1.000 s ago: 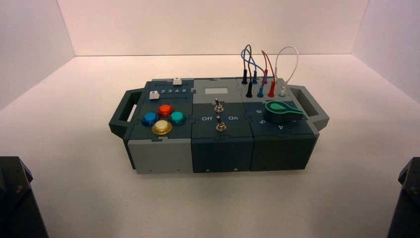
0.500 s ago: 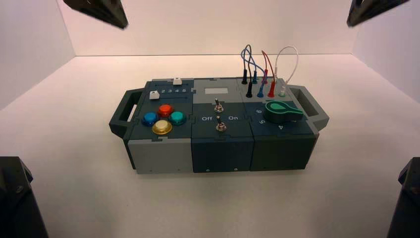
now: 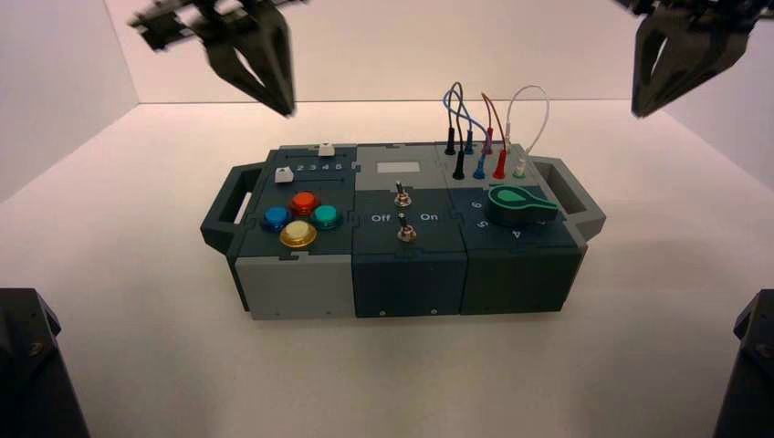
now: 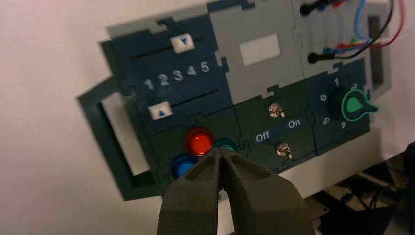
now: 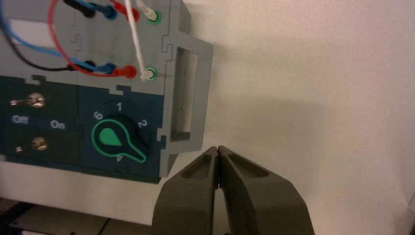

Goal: Flip the top switch on with the left gripper.

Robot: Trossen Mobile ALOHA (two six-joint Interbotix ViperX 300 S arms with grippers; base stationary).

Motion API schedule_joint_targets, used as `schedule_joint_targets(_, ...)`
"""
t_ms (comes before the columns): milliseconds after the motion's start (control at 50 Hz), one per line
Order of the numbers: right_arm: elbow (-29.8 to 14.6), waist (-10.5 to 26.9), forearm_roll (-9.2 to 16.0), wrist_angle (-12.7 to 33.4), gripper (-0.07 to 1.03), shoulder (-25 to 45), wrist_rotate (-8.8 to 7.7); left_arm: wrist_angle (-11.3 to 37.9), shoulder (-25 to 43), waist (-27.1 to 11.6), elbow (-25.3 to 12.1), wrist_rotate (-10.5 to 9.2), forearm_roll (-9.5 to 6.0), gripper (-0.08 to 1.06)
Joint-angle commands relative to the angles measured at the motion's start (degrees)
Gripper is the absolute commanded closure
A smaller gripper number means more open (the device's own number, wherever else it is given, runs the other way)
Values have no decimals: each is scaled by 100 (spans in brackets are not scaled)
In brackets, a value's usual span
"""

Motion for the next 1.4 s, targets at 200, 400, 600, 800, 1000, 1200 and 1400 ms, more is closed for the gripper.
schedule_joint_targets(200,-53,53,132,-448,99,633,-158,-105,466,-466,-483,-281,-26,101)
schedule_joint_targets(400,123,105,448,-835,99,809,-158,-334,510,-721,-501,-501,-44,101)
schedule_joint_targets(600,229,352,571,-1213,99,1081,-132,-360,501,-853,-457,-624,-44,101)
schedule_joint_targets(800,220,466,606,-1380,99,1371,-114,-352,439,-1002,-457,-633,-105,101)
schedule_joint_targets(1000,255,510,633,-1459,99,1512,-114,-299,272,-1055,-422,-677,-176,101)
schedule_joint_targets(1200,325,536,633,-1556,99,1608,-114,-299,193,-1160,-378,-694,-334,101)
schedule_joint_targets(1400,422,545,633,-1784,99,1696,-123,-334,325,-1187,-316,-844,-316,101)
